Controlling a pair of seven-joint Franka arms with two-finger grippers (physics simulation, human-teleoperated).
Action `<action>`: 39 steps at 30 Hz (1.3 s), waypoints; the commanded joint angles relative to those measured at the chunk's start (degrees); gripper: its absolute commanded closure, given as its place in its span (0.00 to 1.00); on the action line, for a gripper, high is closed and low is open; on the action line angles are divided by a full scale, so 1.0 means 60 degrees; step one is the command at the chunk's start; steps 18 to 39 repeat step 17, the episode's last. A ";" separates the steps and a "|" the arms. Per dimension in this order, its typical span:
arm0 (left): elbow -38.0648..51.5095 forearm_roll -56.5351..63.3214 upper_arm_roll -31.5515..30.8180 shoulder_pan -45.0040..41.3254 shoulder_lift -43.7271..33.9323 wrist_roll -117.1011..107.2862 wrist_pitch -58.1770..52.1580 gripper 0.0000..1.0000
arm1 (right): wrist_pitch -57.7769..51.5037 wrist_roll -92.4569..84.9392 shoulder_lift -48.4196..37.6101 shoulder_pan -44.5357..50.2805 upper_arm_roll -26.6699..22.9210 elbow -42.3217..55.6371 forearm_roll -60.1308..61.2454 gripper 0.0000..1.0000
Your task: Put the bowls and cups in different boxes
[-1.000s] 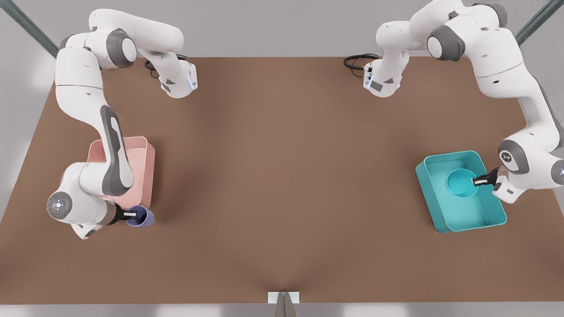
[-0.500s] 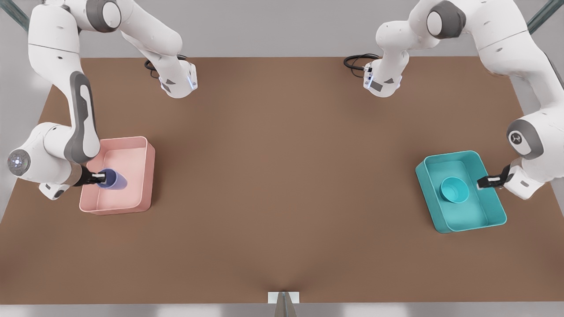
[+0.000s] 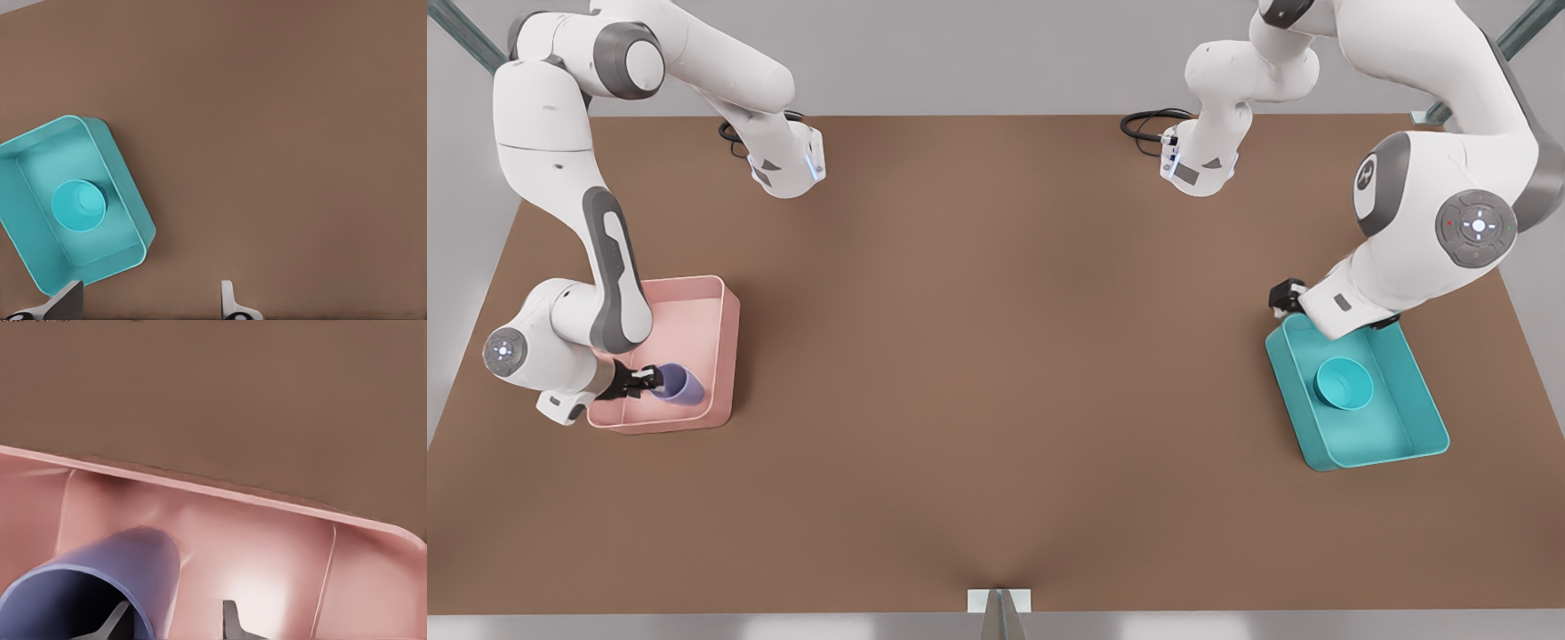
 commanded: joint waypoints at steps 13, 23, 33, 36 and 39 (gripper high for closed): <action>0.0042 0.0332 -0.0076 -0.0051 -0.0013 -0.1364 -0.0574 0.00 | -0.8252 0.5164 -0.2796 0.1416 0.0478 0.4082 0.0889 0.00; 0.0042 0.0743 -0.0413 -0.0008 0.0001 -0.1379 -0.0560 0.00 | -0.7916 0.5473 -0.3762 0.1459 0.0507 0.3131 0.1008 0.00; 0.0042 0.0743 -0.0413 -0.0008 0.0001 -0.1379 -0.0560 0.00 | -0.7916 0.5473 -0.3762 0.1459 0.0507 0.3131 0.1008 0.00; 0.0042 0.0743 -0.0413 -0.0008 0.0001 -0.1379 -0.0560 0.00 | -0.7916 0.5473 -0.3762 0.1459 0.0507 0.3131 0.1008 0.00; 0.0042 0.0743 -0.0413 -0.0008 0.0001 -0.1379 -0.0560 0.00 | -0.7916 0.5473 -0.3762 0.1459 0.0507 0.3131 0.1008 0.00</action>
